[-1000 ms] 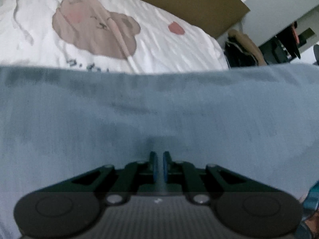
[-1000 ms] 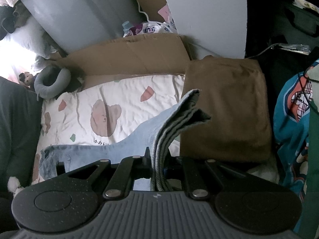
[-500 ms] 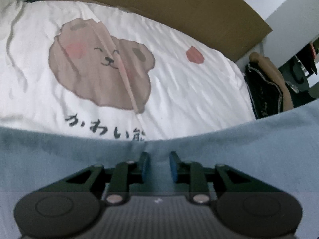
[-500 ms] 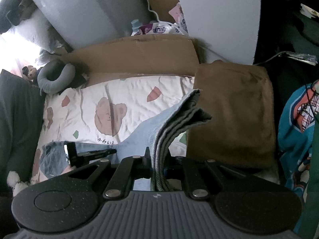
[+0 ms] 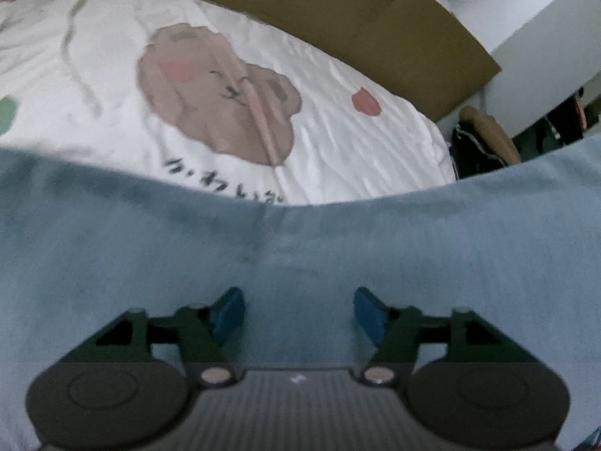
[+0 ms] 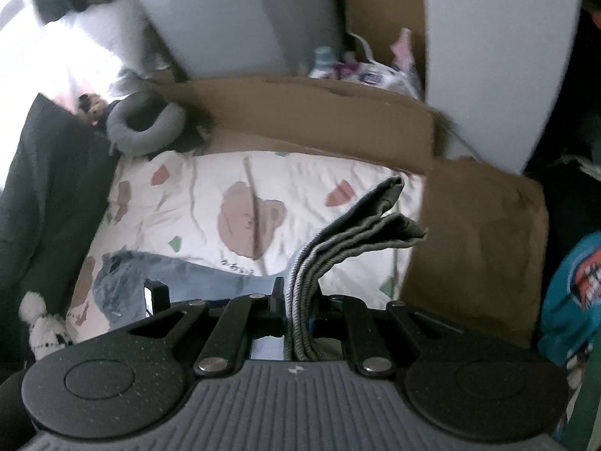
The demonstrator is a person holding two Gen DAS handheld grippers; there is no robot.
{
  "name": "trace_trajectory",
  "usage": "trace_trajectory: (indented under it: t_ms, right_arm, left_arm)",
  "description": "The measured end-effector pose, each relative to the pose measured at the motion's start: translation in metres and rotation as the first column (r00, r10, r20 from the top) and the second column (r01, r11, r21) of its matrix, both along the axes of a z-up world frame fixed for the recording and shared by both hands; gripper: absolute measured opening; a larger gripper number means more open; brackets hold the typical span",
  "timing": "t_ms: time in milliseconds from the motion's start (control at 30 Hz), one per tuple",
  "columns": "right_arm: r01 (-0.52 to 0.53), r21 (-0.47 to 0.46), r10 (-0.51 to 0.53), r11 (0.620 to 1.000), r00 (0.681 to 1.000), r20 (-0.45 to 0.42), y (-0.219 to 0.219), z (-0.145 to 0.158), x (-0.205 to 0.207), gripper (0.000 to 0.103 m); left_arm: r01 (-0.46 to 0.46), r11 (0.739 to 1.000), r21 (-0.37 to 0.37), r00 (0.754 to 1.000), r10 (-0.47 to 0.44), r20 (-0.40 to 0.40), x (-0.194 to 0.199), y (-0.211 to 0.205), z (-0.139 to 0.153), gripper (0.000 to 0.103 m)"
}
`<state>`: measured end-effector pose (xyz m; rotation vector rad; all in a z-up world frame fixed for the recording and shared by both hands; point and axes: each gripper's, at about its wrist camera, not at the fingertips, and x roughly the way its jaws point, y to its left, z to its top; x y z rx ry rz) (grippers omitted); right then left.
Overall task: Fold clothes
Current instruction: 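Carry the held cuff over onto the other leg with the right gripper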
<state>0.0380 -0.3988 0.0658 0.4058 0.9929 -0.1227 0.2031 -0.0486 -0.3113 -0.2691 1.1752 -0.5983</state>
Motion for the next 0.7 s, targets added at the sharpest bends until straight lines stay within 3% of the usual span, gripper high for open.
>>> trace_trajectory:
  t_ms: [367,700]
  right_arm:
    - [-0.207,-0.056,0.207,0.977,0.978,-0.014,0.093,0.046,0.072,0.009]
    - [-0.326,-0.058,0.323,0.944,0.945,-0.052,0.179,0.055,0.134,0.009]
  left_arm:
    - [-0.152,0.987,-0.049,0.987,0.154,0.034,-0.041,0.075,0.038,0.079]
    - [-0.348,0.935,-0.065,0.936,0.35,0.026,-0.082,0.169,0.058,0.079]
